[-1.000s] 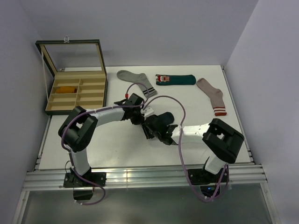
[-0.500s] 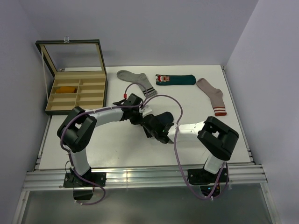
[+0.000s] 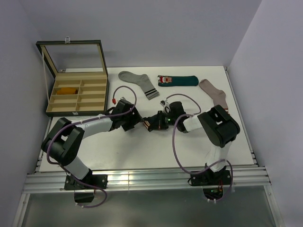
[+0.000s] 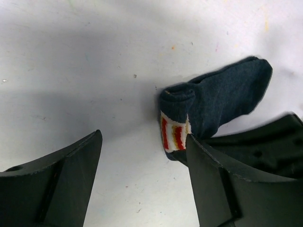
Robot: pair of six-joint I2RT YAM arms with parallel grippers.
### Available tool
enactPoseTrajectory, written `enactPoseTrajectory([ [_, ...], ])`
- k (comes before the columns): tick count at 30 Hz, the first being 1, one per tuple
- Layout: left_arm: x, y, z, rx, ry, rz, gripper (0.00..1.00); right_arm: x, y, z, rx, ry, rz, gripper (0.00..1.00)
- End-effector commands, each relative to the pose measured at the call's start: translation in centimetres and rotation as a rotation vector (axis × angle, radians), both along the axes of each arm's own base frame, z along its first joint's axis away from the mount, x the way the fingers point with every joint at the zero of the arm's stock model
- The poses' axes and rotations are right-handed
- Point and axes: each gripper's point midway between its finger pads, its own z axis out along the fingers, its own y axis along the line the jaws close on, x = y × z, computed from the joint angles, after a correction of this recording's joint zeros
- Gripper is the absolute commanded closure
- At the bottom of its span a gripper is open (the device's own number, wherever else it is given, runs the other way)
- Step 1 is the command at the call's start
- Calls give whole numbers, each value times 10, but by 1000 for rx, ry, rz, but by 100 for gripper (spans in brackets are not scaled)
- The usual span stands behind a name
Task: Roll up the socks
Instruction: Roll the sock at the center of the board.
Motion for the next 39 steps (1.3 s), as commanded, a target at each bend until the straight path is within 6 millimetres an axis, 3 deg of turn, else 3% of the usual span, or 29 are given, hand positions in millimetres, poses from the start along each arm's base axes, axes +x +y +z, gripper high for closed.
enactPoseTrajectory([
  [1, 13, -14, 26, -93, -106, -13, 24, -25, 8, 15, 263, 192, 106, 100],
  [2, 12, -15, 26, -100, -109, -20, 26, -30, 4, 8, 282, 241, 92, 100],
  [4, 12, -19, 24, -118, -110, -38, 27, -21, -1, 17, 364, 271, 62, 100],
  [6, 11, -22, 24, -124, -109, -50, 30, -21, -8, 9, 376, 331, 29, 99],
  [11, 12, -28, 17, -135, -96, -72, 35, -16, -17, -14, 313, 386, -11, 97],
  [16, 9, -35, 11, -151, -74, -100, 37, -14, -19, -24, 256, 405, -25, 97],
  [25, 2, -43, 5, -149, -65, -126, 40, -8, -20, -27, 218, 421, -36, 96],
  [34, 1, -33, -21, -61, 8, -81, 60, -3, -22, -29, 158, 420, -37, 93],
  [39, 4, -31, -32, -26, 37, -66, 65, -1, -25, -27, 107, 389, -32, 91],
])
